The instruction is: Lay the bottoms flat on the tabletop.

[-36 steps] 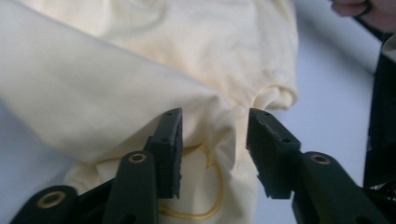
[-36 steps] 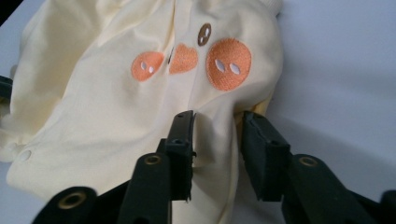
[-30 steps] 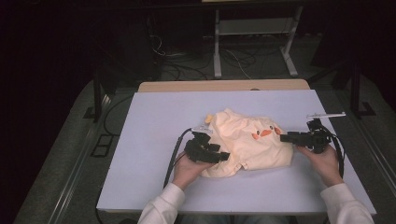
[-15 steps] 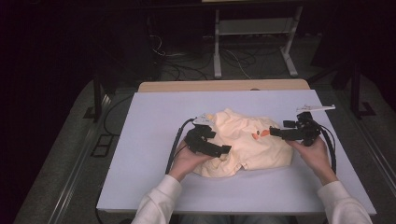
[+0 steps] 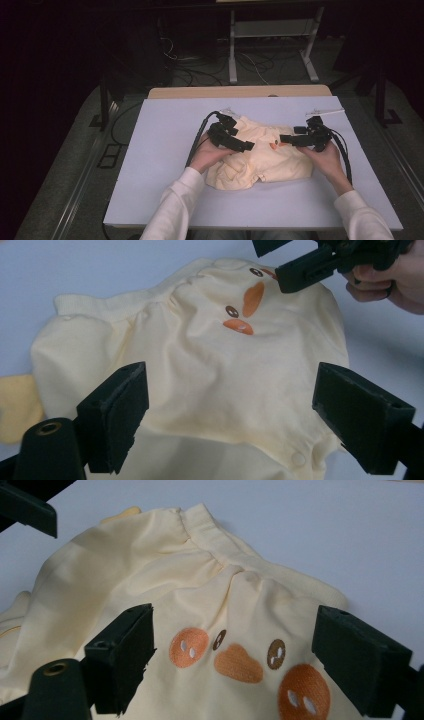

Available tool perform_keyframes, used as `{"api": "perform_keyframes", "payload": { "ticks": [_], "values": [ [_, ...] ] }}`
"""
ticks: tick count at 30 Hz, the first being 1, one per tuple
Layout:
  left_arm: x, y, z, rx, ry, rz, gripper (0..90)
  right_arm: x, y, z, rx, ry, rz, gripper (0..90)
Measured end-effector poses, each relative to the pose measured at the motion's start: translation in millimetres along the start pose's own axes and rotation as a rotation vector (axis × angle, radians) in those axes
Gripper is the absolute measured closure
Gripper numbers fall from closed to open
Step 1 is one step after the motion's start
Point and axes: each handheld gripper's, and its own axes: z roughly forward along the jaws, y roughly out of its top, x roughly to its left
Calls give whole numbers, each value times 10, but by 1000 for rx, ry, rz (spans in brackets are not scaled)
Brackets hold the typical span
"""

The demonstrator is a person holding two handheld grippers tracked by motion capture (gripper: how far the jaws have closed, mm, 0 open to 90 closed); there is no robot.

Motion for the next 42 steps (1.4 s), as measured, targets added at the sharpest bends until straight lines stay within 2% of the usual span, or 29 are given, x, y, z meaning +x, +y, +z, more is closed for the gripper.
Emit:
{"api": "perform_keyframes", "payload": {
  "ticks": [4, 5, 8, 9, 12, 13, 17, 19, 22, 25, 28, 29, 30, 33, 34, 35, 36, 37, 38, 40, 41, 42],
  "values": [
    [166, 50, 118, 19, -5, -38, 201, -23, 13, 68, 22, -1, 6, 198],
    [215, 54, 148, 24, -12, -48, 243, -42, 19, 92, 28, 2, 12, 229],
    [339, 46, 231, 37, -8, -64, 268, -57, 20, 106, 30, 3, 17, 265],
    [383, 35, 254, 39, -4, -70, 307, -72, 19, 115, 39, 7, 27, 286],
    [509, -15, 325, 41, 5, -95, 322, -98, 9, 129, 48, 7, 34, 312],
    [572, -48, 368, 52, 24, -108, 332, -118, -2, 134, 57, 1, 36, 320],
    [659, -96, 431, 73, 52, -116, 337, -164, -19, 141, 69, -13, 55, 354],
    [669, -105, 449, 78, 52, -116, 338, -180, -26, 143, 72, -14, 58, 375],
    [679, -132, 515, 115, 73, -101, 339, -194, -34, 145, 78, -24, 59, 378],
    [684, -143, 531, 105, 81, -104, 346, -211, -49, 150, 90, -42, 52, 381],
    [651, -143, 543, 116, 105, -75, 360, -232, -66, 157, 103, -55, 44, 400],
    [634, -148, 553, 116, 107, -69, 392, -242, -77, 164, 112, -56, 43, 412],
    [606, -152, 560, 118, 122, -53, 447, -248, -92, 179, 124, -49, 36, 449],
    [592, -155, 565, 119, 131, -45, 584, -230, -110, 217, 160, -39, 9, 582],
    [567, -161, 578, 112, 160, -29, 621, -221, -116, 236, 176, -34, 2, 628],
    [563, -166, 576, 113, 174, -21, 667, -211, -121, 255, 191, -30, 2, 665],
    [563, -166, 576, 113, 174, -21, 698, -211, -121, 255, 191, -30, 2, 665],
    [558, -182, 578, 97, 180, -29, 734, -195, -121, 278, 203, -24, -3, 755],
    [559, -210, 575, 76, 185, -38, 781, -190, -117, 280, 206, -23, -5, 784],
    [603, -279, 565, 27, 134, -83, 844, -187, -114, 281, 204, -12, 0, 819],
    [620, -304, 562, 6, 125, -102, 853, -183, -112, 280, 205, -11, -1, 828],
    [626, -314, 559, 0, 120, -104, 853, -183, -112, 280, 205, -11, -1, 828]
  ]
}}
